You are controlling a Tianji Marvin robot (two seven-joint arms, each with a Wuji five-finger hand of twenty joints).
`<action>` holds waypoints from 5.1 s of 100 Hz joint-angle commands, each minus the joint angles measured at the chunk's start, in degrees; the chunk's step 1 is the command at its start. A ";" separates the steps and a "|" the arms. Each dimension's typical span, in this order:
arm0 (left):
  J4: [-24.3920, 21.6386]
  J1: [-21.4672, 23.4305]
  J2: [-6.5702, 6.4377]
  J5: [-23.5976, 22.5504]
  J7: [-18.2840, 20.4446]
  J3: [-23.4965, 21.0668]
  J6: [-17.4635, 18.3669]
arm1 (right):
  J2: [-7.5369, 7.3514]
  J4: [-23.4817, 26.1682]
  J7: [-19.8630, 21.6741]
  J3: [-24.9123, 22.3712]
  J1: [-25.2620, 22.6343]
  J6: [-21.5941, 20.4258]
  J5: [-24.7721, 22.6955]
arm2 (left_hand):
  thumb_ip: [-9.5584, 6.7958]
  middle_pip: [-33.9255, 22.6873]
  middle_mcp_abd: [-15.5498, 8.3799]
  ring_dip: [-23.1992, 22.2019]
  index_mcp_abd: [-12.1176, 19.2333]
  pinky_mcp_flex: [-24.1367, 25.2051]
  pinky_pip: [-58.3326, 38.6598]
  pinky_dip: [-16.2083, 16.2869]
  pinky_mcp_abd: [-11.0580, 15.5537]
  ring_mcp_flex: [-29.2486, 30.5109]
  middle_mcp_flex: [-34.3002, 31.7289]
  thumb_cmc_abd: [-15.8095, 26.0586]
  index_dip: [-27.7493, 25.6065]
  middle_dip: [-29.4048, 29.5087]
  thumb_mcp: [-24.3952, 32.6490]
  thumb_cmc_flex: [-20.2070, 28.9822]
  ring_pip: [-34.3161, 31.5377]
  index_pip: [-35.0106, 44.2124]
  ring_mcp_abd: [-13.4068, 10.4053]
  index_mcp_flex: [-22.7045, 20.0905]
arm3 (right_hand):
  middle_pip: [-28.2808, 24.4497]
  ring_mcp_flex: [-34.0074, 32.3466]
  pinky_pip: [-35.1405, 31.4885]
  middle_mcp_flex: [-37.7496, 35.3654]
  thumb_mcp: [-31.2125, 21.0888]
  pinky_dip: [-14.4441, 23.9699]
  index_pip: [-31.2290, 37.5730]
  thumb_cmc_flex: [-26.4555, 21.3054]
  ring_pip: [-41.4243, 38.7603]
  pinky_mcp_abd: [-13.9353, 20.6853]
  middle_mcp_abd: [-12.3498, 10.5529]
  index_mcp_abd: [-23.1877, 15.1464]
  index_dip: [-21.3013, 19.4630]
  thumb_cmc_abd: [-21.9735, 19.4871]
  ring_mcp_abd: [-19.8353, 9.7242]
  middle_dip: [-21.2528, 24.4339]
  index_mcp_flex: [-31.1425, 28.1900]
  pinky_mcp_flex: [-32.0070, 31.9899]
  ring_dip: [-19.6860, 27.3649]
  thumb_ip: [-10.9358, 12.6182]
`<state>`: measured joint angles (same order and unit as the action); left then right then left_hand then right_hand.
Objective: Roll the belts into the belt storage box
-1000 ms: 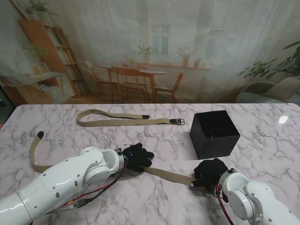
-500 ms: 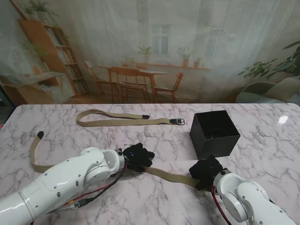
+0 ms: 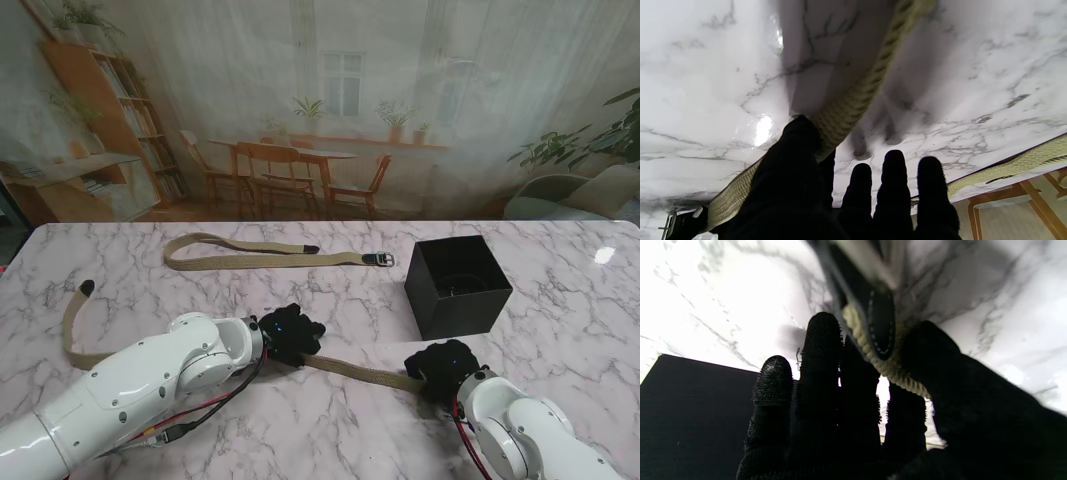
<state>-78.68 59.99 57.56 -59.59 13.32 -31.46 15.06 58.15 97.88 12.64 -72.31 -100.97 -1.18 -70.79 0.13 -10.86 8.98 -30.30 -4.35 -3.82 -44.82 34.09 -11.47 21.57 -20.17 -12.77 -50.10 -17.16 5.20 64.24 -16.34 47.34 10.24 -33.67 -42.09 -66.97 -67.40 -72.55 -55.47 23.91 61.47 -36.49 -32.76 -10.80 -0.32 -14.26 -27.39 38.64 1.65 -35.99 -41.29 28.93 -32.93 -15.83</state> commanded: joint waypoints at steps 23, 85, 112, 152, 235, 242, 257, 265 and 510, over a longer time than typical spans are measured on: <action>-0.12 5.23 -2.75 -7.48 6.17 -6.42 1.94 | 0.25 0.10 -0.69 -1.30 -1.43 2.19 -1.07 | -0.04 -0.02 -0.23 0.41 2.51 0.54 0.53 -0.12 -0.78 1.25 -2.07 -0.68 10.81 -0.13 0.64 3.09 0.63 -11.30 0.01 -5.44 | -2.59 -3.75 -1.74 -5.91 -6.22 -1.48 -0.84 -7.23 -4.82 -0.95 2.23 -1.26 -0.16 -3.95 -0.01 -6.13 -7.83 1.72 -1.84 0.74; -10.08 29.84 -3.69 -33.03 8.17 -41.46 9.28 | 0.44 -0.10 -1.16 -3.42 -2.81 4.95 -2.89 | 0.71 0.21 -0.86 0.73 4.11 0.67 0.92 -0.32 -0.76 1.79 -3.27 0.11 10.76 -0.06 0.87 3.45 1.05 -10.95 -0.03 -6.58 | -2.40 -4.09 -1.09 -5.90 -7.06 -2.31 -1.68 -7.33 -4.51 -1.94 2.08 -1.52 -3.08 -4.84 0.19 -8.45 -8.54 1.98 -2.00 1.18; -12.27 38.68 -3.76 -42.33 4.08 -53.77 7.24 | 0.44 -0.35 -0.95 -3.46 -2.68 5.69 -3.40 | 0.63 0.25 -1.10 0.82 4.48 0.63 1.13 -0.43 -0.87 2.06 -3.75 0.18 11.14 -0.04 0.72 3.64 1.16 -11.37 -0.16 -6.75 | -2.25 -4.17 -0.99 -6.03 -6.97 -2.51 -1.84 -7.35 -4.35 -2.00 2.14 -1.50 -3.23 -4.82 0.14 -8.61 -8.59 2.07 -2.00 1.21; -11.26 43.74 -3.77 -47.66 -0.53 -61.94 1.56 | 0.43 -0.93 -0.99 -3.36 -2.14 6.08 -3.56 | 0.73 0.03 -1.51 0.84 4.92 0.64 1.19 -0.45 -0.95 2.38 -4.40 0.90 11.11 -0.10 0.35 3.77 1.21 -11.39 -0.39 -6.86 | -2.11 -4.18 -0.91 -5.98 -6.82 -2.77 -1.97 -7.38 -4.18 -1.87 2.04 -1.41 -3.33 -4.91 0.11 -8.79 -8.49 2.01 -2.05 1.22; -16.33 45.38 -2.54 -42.91 -7.83 -66.01 -0.74 | 0.69 -2.28 -3.01 -0.63 -0.45 9.93 -2.38 | 0.36 2.45 0.15 1.16 -0.16 -0.07 2.23 -0.52 -3.67 4.17 -5.96 5.18 20.53 0.85 -5.44 -13.08 1.90 -31.73 1.04 -1.66 | -0.91 3.12 -1.60 -2.11 6.13 0.65 -7.15 5.06 -1.72 -4.44 1.40 5.30 8.07 -9.55 1.34 -2.62 -1.61 -3.63 0.62 1.23; -17.50 45.11 -2.26 -41.42 -8.54 -65.68 -0.75 | 0.71 -2.02 -3.06 -0.69 -0.47 9.68 -2.29 | 0.44 2.59 0.31 1.18 -0.17 0.07 2.45 -0.59 -3.85 4.32 -6.35 5.90 20.36 0.86 -5.64 -13.17 1.96 -31.60 1.20 -2.07 | -3.12 2.50 -1.83 -4.43 5.89 0.81 -5.85 3.14 -2.00 -4.54 1.53 5.24 7.72 -9.71 1.28 -2.79 -4.04 -3.31 0.80 2.17; -19.83 43.58 -1.73 -37.49 -10.44 -63.54 0.11 | 0.92 -2.26 -4.02 0.62 0.44 10.56 0.03 | 0.52 3.02 0.38 1.18 -0.08 0.11 2.66 -0.65 -4.08 4.68 -6.87 6.74 20.08 0.88 -5.88 -13.08 2.06 -31.54 1.32 -2.59 | -4.33 -1.19 -2.83 -11.00 1.99 0.74 -5.61 -1.34 -3.37 -4.63 1.40 9.51 10.86 -9.40 0.63 0.17 -6.99 -1.22 1.34 1.43; -20.78 42.39 -1.45 -35.42 -10.93 -61.61 0.36 | 0.94 -2.25 -3.65 1.64 1.05 10.99 0.93 | 0.56 3.16 0.35 1.16 -0.10 0.01 2.70 -0.66 -4.31 4.96 -7.35 7.13 19.96 0.85 -5.97 -13.04 2.07 -31.53 1.45 -2.82 | -5.69 -2.68 -3.24 -11.05 1.27 0.54 -7.25 -1.62 -3.40 -4.35 1.21 12.01 13.25 -9.29 0.28 0.58 -6.22 -0.50 1.68 1.57; -18.04 35.65 0.58 -19.75 -13.26 -45.11 -8.24 | -0.81 -2.63 -8.28 -12.40 -3.72 -19.85 -4.09 | 0.71 3.80 0.65 0.39 -0.79 0.88 5.43 -1.26 -6.22 5.64 -9.66 9.83 18.71 -0.20 -6.50 -12.67 1.99 -31.63 2.65 -4.16 | 24.61 29.97 9.30 53.22 -6.69 0.05 -22.92 11.19 16.63 -5.15 1.60 -14.59 11.78 0.95 2.02 24.60 10.64 -14.74 14.09 7.78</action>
<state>-96.95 95.71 57.99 -79.40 -0.65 -76.81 7.00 57.48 96.69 5.02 -85.50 -105.39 -21.33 -74.42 0.04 -8.60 8.25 -29.58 -4.16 -3.97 -41.10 33.43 -15.16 28.01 -30.03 -5.16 -30.87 -16.76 -0.11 51.51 -15.47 15.65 11.82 -36.78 -18.73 -37.61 -58.59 -21.36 -63.67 23.84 36.48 -28.13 -18.74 -15.55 3.13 -26.47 -14.54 36.95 3.19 -11.92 -30.32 14.95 -19.83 -7.23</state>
